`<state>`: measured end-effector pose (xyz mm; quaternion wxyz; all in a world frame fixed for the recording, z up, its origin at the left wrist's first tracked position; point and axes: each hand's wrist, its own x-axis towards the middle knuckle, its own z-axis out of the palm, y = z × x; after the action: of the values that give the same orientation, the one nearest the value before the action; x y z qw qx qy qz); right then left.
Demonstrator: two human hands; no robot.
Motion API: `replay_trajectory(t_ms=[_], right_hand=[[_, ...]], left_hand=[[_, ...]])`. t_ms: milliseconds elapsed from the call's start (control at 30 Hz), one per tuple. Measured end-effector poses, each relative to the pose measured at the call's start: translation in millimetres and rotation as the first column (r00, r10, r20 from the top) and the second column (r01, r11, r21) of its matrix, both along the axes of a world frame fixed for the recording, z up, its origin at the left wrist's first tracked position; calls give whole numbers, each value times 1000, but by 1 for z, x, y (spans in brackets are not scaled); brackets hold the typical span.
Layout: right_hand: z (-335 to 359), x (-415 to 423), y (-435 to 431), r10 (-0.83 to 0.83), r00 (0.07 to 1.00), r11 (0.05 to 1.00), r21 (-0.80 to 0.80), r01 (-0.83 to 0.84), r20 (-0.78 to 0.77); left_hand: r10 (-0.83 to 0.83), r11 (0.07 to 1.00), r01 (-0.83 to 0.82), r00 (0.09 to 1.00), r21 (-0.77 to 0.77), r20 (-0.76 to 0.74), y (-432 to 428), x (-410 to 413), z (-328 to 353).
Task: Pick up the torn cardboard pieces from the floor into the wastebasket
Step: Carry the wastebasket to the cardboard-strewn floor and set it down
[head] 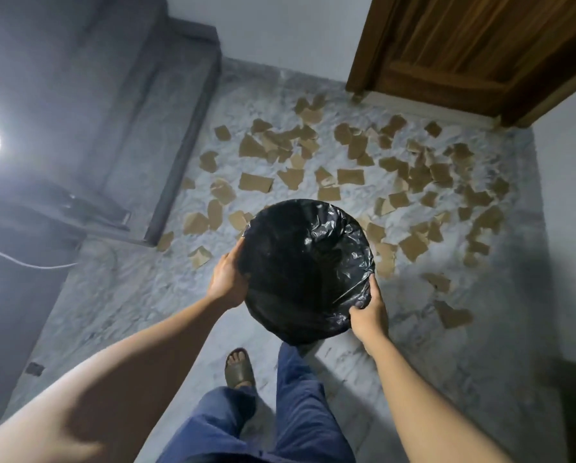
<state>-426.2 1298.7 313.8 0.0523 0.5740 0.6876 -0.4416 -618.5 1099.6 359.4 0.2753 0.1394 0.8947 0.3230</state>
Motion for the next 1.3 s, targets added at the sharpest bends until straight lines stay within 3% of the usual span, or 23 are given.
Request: replay_trajectory(t_ms=[133, 333, 567, 867, 1100, 1233, 1300], right_hand=[[-58, -57, 55, 55, 998, 998, -40, -55, 13], [-174, -126, 126, 153, 987, 988, -38, -151, 44], [-304, -192, 197, 49, 999, 997, 56, -49, 3], [-503, -331, 298, 30, 955, 993, 120, 6, -294], [-520, -389, 338, 77, 902, 962, 268, 44, -424], [-521, -396, 341, 78, 877, 971, 237, 41, -474], [-523, -392, 333, -8, 868, 970, 206, 127, -496]], left_hand=[[96, 994, -93, 994, -51, 58, 37, -45, -65], [124, 981, -107, 987, -159, 101, 87, -106, -196], [12, 998, -8, 996, -55, 89, 168, -190, -326], [-13, 976, 27, 998, 216, -67, 255, -335, -510], [73, 937, -5, 981, 350, -182, 304, -390, -562], [93, 886, 10, 975, 463, -199, 307, -395, -570], [105, 865, 11, 973, 502, -203, 300, -391, -580]])
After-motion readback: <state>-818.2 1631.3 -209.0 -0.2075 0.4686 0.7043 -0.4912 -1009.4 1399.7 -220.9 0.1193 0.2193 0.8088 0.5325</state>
